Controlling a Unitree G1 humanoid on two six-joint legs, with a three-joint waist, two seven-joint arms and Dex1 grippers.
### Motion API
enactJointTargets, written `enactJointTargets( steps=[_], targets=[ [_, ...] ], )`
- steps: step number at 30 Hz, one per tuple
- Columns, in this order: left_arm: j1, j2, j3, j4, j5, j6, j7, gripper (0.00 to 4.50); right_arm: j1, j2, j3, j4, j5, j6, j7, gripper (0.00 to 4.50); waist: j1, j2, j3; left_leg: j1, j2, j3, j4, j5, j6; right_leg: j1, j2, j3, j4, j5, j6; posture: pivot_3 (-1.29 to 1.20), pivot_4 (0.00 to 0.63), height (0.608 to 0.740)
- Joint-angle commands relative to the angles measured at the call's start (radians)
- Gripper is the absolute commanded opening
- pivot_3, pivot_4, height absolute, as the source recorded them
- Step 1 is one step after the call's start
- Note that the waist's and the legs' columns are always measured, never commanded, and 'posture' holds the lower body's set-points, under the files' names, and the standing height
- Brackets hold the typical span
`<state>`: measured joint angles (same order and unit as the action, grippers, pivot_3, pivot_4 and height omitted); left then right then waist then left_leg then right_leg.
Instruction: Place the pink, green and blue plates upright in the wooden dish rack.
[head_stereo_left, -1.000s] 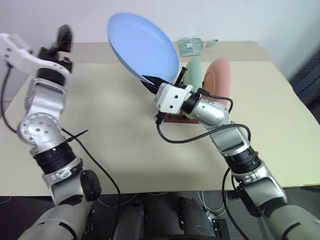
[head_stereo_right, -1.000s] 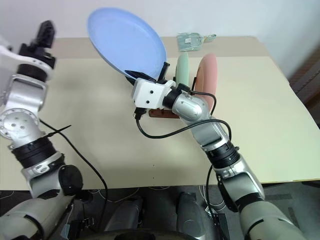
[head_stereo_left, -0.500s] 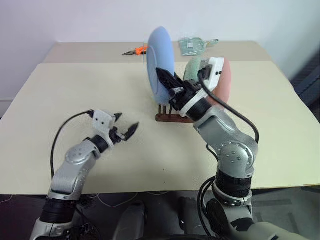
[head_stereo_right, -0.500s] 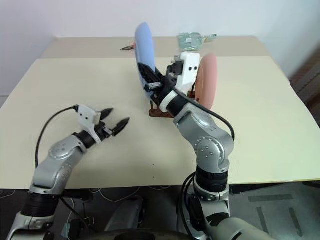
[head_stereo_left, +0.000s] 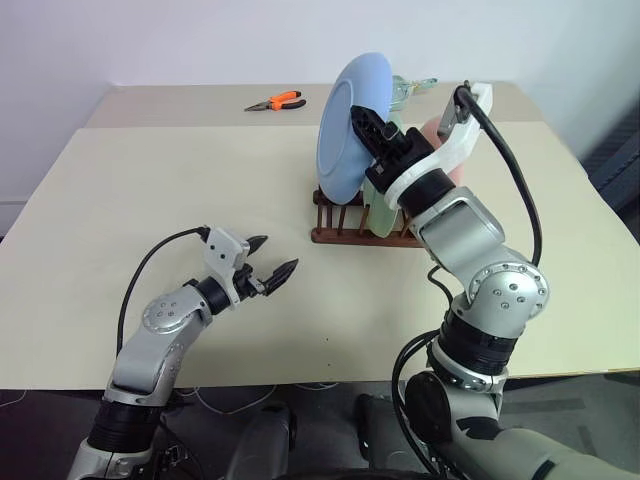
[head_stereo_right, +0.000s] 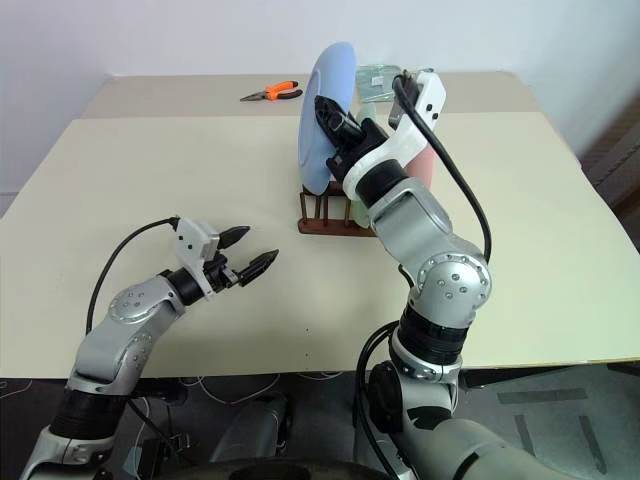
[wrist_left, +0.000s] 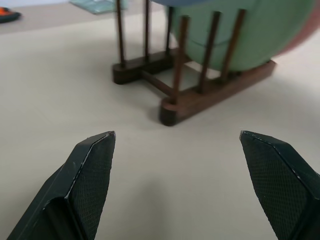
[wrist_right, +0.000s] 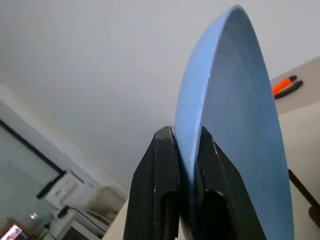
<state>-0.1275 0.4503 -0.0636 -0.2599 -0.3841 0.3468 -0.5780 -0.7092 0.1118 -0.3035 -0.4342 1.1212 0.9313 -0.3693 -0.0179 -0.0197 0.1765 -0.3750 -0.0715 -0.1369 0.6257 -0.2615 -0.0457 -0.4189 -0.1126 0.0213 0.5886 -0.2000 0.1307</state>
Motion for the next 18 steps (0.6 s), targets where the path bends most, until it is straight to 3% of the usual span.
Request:
enactJointTargets(
  steps=[1, 18],
  targets=[
    [0.001, 0.004, -0.004, -0.056, 0.007, 0.002, -0.014, 4.08, -0.049, -0.011, -0.009, 0.012, 0.103, -0.011, -0.078, 0.0, 0.0, 0.0, 0.0, 0.0, 0.0, 0.0, 0.0, 0.0, 0.0, 0.0, 0.0, 0.0, 0.0, 0.0, 0.0, 0.0, 0.15, 0.74],
    [-0.001, -0.015, 0.002, -0.082, 0.007, 0.031, -0.009, 4.08, -0.08, -0.117, 0.028, 0.054, 0.228, -0.085, -0.237, 0.0, 0.0, 0.001, 0.0, 0.0, 0.0, 0.0, 0.0, 0.0, 0.0, 0.0, 0.0, 0.0, 0.0, -0.001, -0.001, 0.0, 0.15, 0.74]
  ],
)
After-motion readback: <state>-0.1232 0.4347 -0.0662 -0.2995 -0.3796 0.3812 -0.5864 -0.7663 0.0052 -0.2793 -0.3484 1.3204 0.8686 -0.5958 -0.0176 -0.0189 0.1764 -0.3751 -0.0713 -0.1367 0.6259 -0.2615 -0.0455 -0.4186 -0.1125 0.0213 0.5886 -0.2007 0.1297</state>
